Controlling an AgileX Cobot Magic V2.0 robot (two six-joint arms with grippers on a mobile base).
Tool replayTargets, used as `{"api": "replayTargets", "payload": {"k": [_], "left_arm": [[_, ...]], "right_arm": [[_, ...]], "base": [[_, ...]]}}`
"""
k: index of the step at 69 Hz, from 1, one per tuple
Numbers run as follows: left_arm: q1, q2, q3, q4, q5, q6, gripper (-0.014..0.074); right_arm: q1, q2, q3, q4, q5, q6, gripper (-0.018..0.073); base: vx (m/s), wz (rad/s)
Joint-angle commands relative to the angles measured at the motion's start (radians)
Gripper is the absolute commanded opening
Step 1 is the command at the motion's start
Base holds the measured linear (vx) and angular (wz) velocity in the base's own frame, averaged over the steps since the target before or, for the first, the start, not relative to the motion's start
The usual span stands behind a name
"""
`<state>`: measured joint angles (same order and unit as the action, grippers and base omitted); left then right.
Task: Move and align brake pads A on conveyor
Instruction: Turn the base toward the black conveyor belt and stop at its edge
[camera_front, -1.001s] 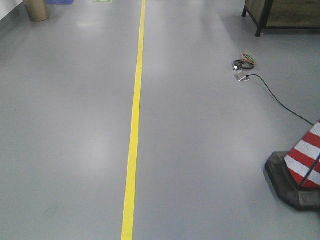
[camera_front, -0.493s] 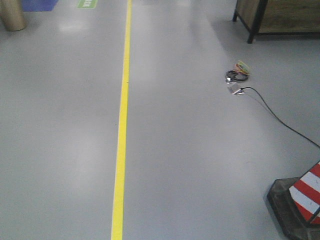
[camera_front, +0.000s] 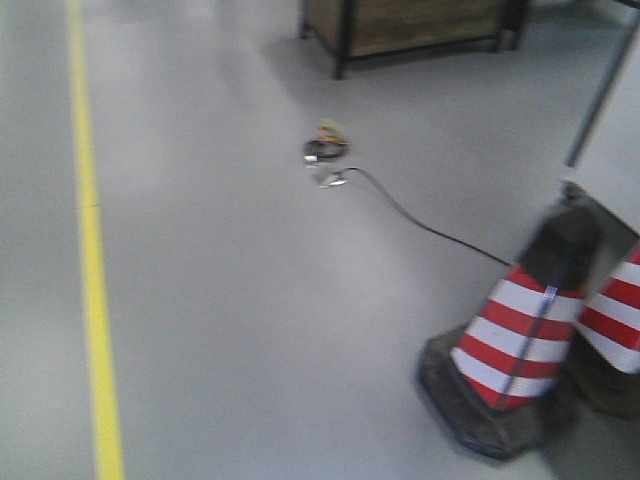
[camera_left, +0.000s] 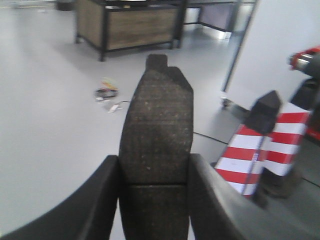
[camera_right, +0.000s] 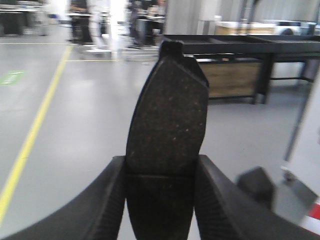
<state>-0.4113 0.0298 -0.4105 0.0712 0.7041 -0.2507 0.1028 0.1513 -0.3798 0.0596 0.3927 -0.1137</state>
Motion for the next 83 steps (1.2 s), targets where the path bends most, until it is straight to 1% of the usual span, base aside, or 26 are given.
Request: {"api": "replayTargets", "payload": {"k": [1,29,83], "left_arm": [[0.001,0.013,-0.024,-0.002,-0.095,-0.001,-0.0006],[0.001,0.013,-0.024,-0.002,-0.094,-0.001,-0.0006],[0.001,0.013,-0.024,-0.002,-0.094,-0.001,-0.0006]], "right_arm": [[-0.007,0.012,-0.028,-0.004,-0.1,-0.009,-0.0006],[-0.007,0.012,-0.028,-0.004,-0.1,-0.009,-0.0006],[-0.007,0.012,-0.028,-0.004,-0.1,-0.009,-0.0006]], "base": [[0.17,-1.0],[0.17,-0.97],[0.14,-0.81]]}}
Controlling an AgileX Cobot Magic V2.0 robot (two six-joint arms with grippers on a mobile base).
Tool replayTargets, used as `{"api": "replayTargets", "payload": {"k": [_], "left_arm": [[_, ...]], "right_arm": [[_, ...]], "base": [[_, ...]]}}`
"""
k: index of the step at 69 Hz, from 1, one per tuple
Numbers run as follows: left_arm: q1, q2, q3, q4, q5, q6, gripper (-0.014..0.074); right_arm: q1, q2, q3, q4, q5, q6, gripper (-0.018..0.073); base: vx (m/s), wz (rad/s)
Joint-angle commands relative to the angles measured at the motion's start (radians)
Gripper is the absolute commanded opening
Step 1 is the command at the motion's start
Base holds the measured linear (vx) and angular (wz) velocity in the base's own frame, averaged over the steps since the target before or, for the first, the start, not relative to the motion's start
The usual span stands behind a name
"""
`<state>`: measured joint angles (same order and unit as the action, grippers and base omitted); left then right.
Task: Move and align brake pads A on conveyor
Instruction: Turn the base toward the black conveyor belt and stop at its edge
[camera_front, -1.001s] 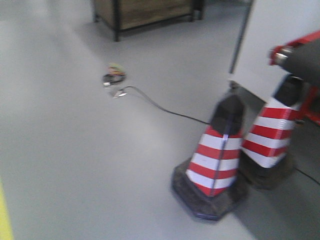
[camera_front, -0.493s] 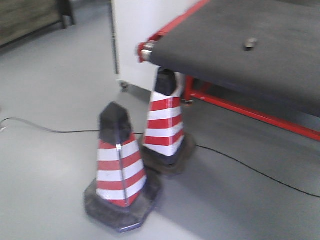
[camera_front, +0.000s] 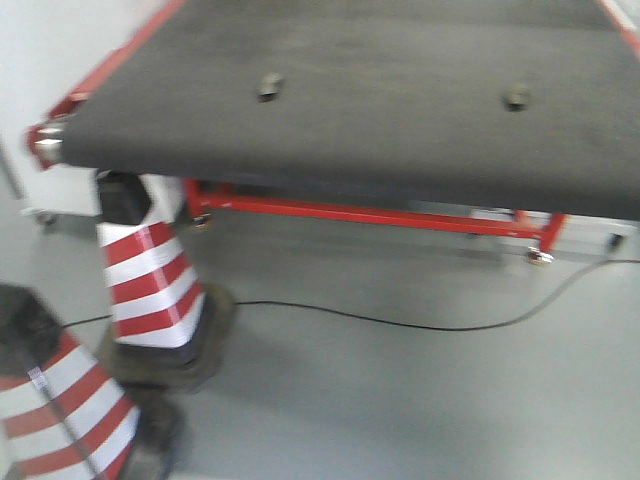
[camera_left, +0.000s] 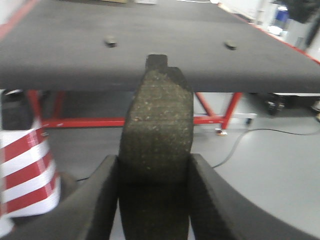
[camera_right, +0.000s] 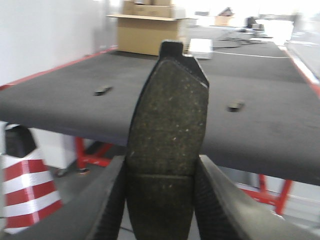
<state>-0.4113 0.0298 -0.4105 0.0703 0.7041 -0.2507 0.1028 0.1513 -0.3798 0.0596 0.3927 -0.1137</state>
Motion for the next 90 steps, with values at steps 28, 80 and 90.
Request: {"api": "replayTargets", "payload": {"k": [28,80,90], "left_arm": [[0.001,0.013,-0.024,-0.001,-0.094,-0.001,-0.0006],[0.001,0.013,-0.024,-0.001,-0.095,-0.001,-0.0006],[0.001,0.013,-0.024,-0.001,-0.095,-0.001,-0.0006]], "right_arm": [[-0.007,0.012,-0.028,-0.004,-0.1,-0.009,-0.0006],[-0.007,0.012,-0.028,-0.004,-0.1,-0.009,-0.0006],[-0.007,0.012,-0.028,-0.004,-0.1,-0.009,-0.0006]], "base": [[0.1,-0.36],[0.33,-0.05],[0.43,0.08]]}}
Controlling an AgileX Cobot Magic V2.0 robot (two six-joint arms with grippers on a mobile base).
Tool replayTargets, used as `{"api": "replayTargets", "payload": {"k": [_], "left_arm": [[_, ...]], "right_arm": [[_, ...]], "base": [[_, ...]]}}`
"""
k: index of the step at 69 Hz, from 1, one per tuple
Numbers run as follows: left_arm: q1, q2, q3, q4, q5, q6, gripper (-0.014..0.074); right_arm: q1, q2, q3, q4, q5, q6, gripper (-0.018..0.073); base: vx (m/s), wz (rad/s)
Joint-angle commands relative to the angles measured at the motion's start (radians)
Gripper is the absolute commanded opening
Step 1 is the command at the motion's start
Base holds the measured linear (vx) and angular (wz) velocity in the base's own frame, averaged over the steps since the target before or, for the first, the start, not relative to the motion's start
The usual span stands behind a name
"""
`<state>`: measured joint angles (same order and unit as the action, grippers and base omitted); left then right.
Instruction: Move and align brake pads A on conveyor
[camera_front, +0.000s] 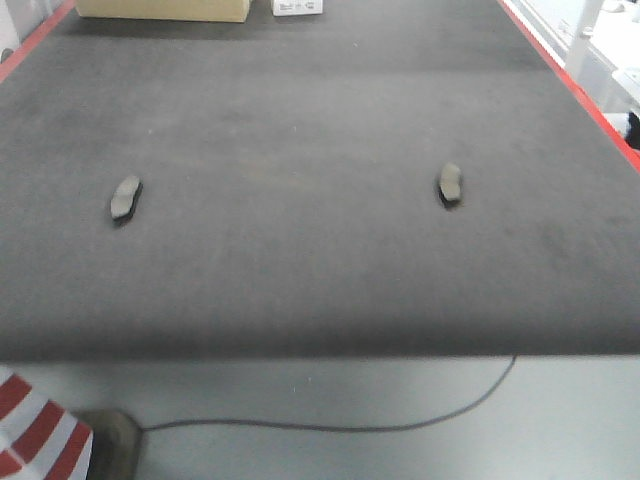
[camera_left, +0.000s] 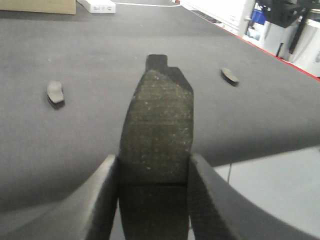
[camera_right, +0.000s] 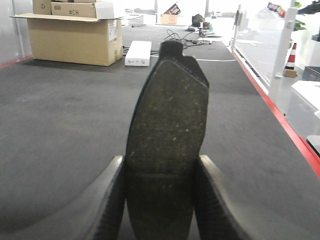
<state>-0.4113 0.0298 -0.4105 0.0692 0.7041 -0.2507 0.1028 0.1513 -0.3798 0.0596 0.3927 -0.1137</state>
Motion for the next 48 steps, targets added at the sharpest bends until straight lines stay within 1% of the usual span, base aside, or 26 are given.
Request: {"api": "replayTargets", "payload": {"k": [1,23,48], "left_arm": [[0.001,0.013,-0.024,0.0,-0.095,-0.001,-0.0006],[0.001,0.013,-0.024,0.0,-0.096,-0.001,-0.0006],[0.001,0.013,-0.024,0.0,-0.096,-0.001,-0.0006]], "right_arm": [[-0.007,0.012,-0.028,-0.004,-0.1,-0.009,-0.0006],[-0.007,0.012,-0.028,-0.004,-0.1,-0.009,-0.0006],[-0.007,0.012,-0.028,-0.004,-0.1,-0.009,-0.0006]], "base": [[0.42,0.07],[0.38,0.05],[0.32,0.0]]}}
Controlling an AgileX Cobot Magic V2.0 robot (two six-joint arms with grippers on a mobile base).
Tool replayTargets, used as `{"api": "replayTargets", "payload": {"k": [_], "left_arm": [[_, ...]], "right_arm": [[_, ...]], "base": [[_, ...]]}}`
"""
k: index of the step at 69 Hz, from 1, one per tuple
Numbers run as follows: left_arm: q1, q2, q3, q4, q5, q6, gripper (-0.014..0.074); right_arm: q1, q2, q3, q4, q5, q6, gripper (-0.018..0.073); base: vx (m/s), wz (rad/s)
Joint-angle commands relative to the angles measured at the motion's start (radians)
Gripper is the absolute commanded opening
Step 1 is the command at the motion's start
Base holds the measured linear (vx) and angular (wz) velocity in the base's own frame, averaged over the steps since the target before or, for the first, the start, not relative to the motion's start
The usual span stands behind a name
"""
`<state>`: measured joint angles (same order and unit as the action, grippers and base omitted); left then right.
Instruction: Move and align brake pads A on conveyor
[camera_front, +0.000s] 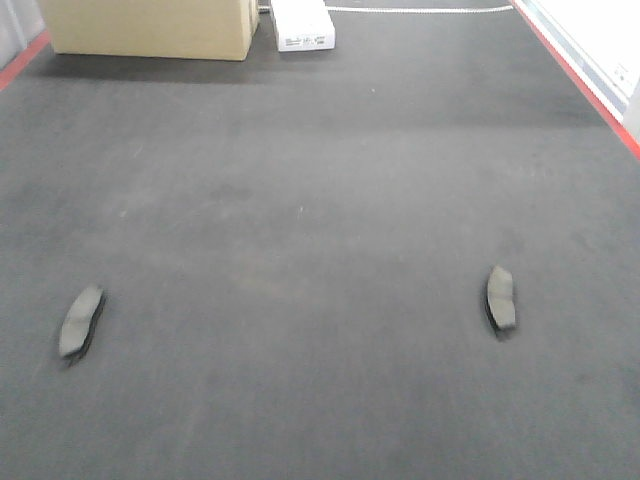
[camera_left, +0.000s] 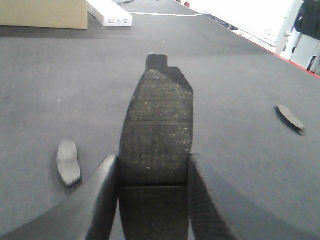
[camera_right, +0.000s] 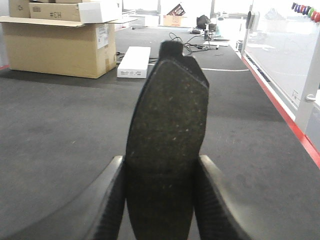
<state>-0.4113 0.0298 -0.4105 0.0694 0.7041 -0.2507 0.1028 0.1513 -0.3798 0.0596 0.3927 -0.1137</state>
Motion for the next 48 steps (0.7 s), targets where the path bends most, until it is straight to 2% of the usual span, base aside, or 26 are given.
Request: {"api": "replayTargets", "payload": {"k": [1,24,48], "left_arm": [[0.001,0.013,-0.024,0.0,-0.096,-0.001,-0.0006],[0.001,0.013,-0.024,0.0,-0.096,-0.001,-0.0006],[0.001,0.013,-0.024,0.0,-0.096,-0.001,-0.0006]], "right_arm": [[-0.007,0.012,-0.028,-0.004,-0.1,-0.009,-0.0006],[-0.007,0.012,-0.028,-0.004,-0.1,-0.009,-0.0006],[-0.007,0.012,-0.028,-0.004,-0.1,-0.009,-0.0006]], "base": [[0.28,-0.03],[0.2,-0.02],[0.04,0.0]]}}
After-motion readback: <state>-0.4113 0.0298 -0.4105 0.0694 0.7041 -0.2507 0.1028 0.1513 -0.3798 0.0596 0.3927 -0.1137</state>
